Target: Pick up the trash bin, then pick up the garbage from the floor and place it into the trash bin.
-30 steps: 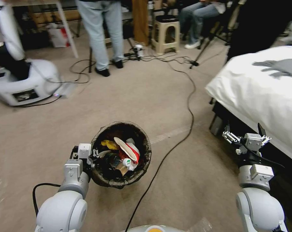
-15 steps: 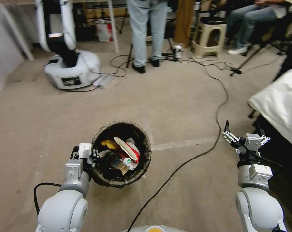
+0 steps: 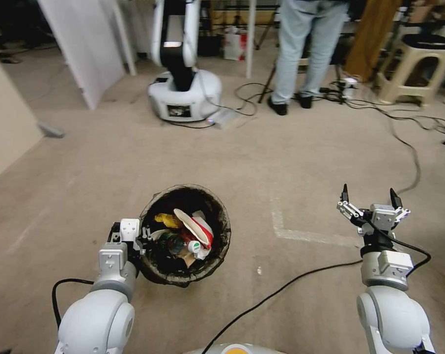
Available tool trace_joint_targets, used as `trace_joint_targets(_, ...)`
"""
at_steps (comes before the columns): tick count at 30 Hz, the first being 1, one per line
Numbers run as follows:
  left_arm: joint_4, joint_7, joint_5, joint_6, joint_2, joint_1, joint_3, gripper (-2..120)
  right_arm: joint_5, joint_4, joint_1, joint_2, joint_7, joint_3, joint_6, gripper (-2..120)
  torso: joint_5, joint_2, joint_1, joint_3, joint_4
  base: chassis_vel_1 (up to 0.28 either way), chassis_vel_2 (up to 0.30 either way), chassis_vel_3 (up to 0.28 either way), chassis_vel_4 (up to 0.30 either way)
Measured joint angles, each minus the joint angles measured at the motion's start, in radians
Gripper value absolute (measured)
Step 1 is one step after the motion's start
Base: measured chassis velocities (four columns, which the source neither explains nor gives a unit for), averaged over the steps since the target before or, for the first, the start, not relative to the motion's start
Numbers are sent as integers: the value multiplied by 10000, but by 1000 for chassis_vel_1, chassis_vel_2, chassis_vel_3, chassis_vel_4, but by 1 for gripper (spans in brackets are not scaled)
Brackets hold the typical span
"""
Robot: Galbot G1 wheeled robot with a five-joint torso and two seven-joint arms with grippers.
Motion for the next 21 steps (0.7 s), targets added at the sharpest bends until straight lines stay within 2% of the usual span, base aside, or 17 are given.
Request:
trace_joint_targets(4, -26, -1, -70, 93, 42, 6, -12, 0, -5, 0, -23, 6, 2, -21, 5, 100, 0, 0, 0, 0, 3, 73, 88, 68, 65)
trace_joint_targets(9, -174, -203, -778, 844, 264, -116, 103, 0, -40, -16, -79, 31, 14, -67, 44, 100, 1, 0, 0, 0, -6, 0, 0, 0, 0)
trace_joint_targets(13, -172, -393, -1467, 924, 577, -296, 66, 0, -67, -30, -99, 36, 19, -106, 90, 100, -1, 0, 0, 0, -3, 0, 0, 0, 0)
trace_joint_targets(21, 210, -313, -1999, 929, 916, -398, 125, 0, -154, -79, -114, 82, 30, -230, 154, 100, 0, 0, 0, 0, -1, 0, 0, 0, 0)
